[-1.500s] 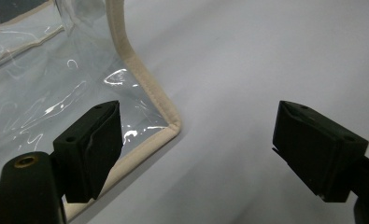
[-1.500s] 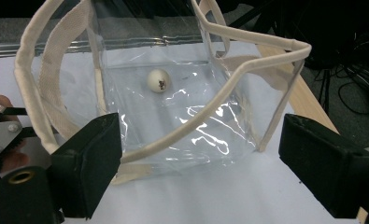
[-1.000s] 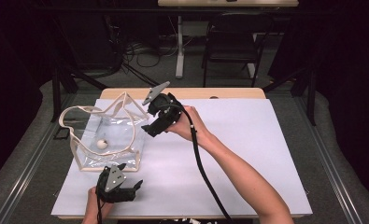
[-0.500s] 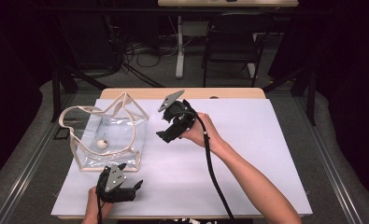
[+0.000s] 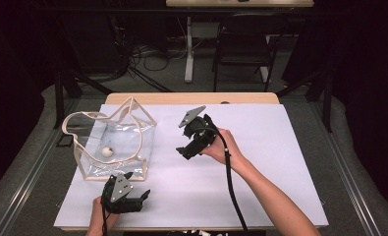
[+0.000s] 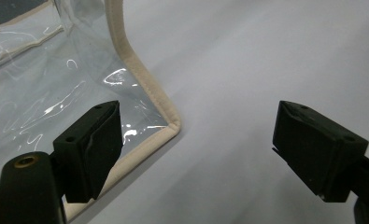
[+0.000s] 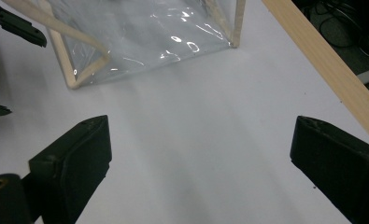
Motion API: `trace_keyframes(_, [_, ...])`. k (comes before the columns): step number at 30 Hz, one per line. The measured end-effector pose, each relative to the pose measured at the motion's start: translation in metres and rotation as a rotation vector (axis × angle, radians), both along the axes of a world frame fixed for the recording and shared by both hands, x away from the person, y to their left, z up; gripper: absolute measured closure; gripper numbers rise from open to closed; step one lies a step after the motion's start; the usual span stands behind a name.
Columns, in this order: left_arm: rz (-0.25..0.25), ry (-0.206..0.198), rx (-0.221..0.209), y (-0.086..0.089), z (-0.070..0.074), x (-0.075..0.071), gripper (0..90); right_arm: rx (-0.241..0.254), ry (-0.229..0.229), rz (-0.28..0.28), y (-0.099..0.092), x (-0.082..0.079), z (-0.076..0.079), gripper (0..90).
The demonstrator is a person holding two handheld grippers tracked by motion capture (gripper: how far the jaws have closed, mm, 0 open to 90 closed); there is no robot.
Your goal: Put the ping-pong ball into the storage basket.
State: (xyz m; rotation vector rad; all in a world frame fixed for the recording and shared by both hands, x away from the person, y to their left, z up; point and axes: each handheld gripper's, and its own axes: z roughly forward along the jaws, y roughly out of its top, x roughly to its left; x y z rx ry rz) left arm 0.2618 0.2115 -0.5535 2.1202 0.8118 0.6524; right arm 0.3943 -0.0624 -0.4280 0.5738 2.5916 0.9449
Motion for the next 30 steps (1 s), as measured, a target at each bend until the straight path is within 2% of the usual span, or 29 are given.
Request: trace_keyframes(30, [0.001, 0.0, 0.003, 0.0, 0.0, 0.0, 16.4, 0.011, 0.038, -0.074, -0.044, -0.023, -0.038, 3.6])
